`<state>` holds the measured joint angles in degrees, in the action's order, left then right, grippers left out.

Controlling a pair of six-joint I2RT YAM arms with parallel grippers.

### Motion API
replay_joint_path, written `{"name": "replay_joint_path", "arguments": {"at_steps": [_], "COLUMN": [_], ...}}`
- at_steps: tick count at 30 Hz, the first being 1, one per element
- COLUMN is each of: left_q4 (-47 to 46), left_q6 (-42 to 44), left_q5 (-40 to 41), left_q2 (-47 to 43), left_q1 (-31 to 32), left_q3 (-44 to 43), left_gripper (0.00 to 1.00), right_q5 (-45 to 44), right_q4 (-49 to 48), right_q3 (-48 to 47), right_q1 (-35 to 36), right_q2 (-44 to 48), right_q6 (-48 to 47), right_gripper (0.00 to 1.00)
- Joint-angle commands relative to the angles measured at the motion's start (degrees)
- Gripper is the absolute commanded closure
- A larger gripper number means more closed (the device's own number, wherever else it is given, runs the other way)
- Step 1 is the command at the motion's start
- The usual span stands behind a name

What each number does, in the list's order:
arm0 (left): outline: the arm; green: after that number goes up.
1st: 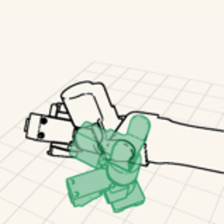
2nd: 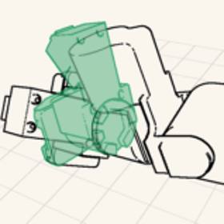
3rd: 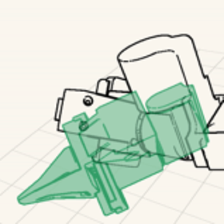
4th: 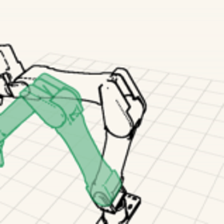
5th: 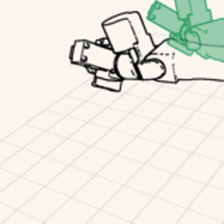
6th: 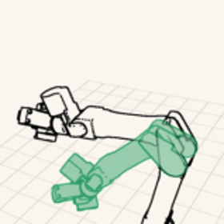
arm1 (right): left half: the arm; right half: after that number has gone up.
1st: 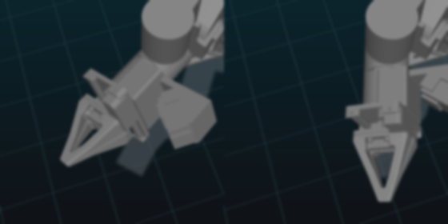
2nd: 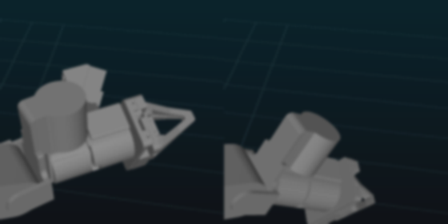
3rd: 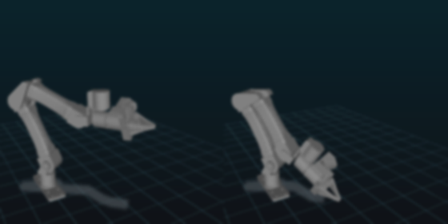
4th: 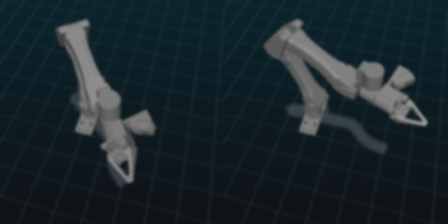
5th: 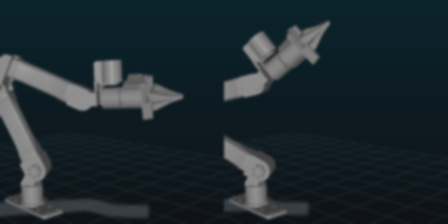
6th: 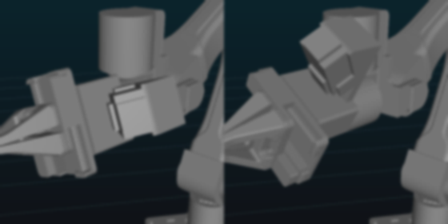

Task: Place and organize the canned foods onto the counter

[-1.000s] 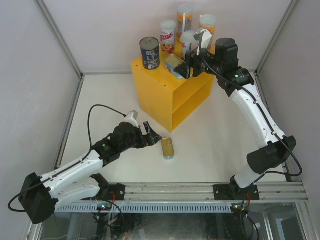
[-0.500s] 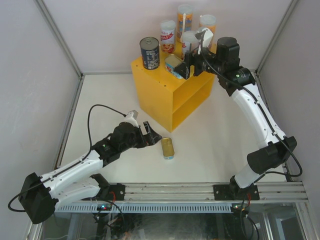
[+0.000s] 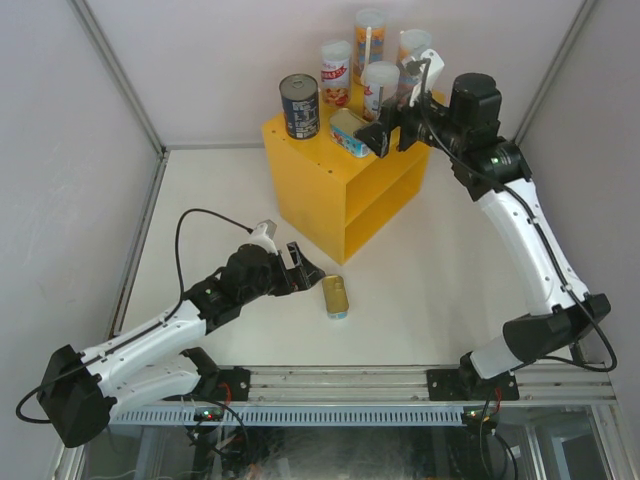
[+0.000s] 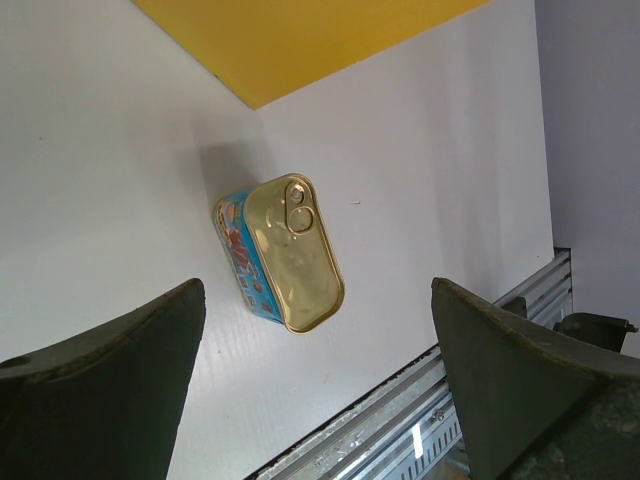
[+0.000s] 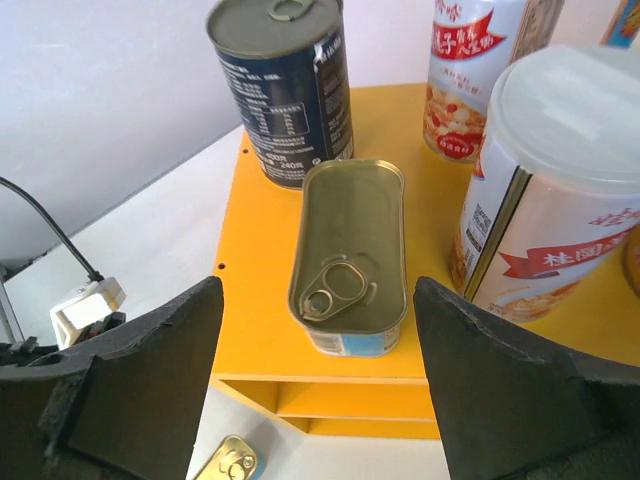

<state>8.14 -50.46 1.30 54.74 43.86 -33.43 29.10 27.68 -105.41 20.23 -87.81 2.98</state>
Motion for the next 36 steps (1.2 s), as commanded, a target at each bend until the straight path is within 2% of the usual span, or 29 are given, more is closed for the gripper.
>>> {"name": "replay_joint_path", "arguments": {"at_steps": [1, 5, 8, 13, 19, 24, 28, 32, 36], "left_q4": [-2.08, -2.12, -2.27, -3.35, -3.22, -3.30, -3.67, -3.47, -3.09], "left_q6": [-0.52, -0.64, -1.03, -2.20, -2.44, -3.03, -4.12, -4.69, -5.32], "left_q5": [0.76, 0.89, 1.05, 1.31, 1.47, 1.34, 1.42, 1.29, 1.25], "left_q2": [-0.73, -1.11, -1.95, -3.46, -4.29, -4.45, -5.61, -6.72, -8.38], "left_q1": [0.31, 0.35, 0.44, 0.53, 0.53, 0.53, 0.53, 0.53, 0.45], "left_q3": [0.58, 0.85, 1.51, 3.82, 4.70, 5.30, 6.79, 7.95, 9.03], "left_gripper": [0.03, 0.03, 0.03, 0.03, 0.03, 0.03, 0.03, 0.03, 0.03], "right_q5": [-1.81, -7.30, -16.38, -34.75, -53.96, -66.77, -72.42, -72.23, -69.47], "right_q4": [-0.75, 0.06, -0.25, -2.61, -3.37, -2.79, -4.11, -5.71, -9.15], "right_q3": [0.04, 4.40, 11.50, 29.63, 47.22, 55.53, 59.73, 62.09, 62.35], "right_q1": [0.27, 2.33, 6.85, 19.21, 36.50, 48.70, 54.13, 55.09, 56.18], "right_q2": [6.22, 12.54, 19.31, 31.58, 40.78, 39.23, 34.42, 29.24, 23.60], "right_q6": [-0.06, -0.22, -0.47, 0.49, 10.21, 20.92, 29.02, 36.51, 38.48], "right_gripper": [0.24, 0.24, 0.25, 0.25, 0.25, 0.24, 0.23, 0.19, 0.14]}}
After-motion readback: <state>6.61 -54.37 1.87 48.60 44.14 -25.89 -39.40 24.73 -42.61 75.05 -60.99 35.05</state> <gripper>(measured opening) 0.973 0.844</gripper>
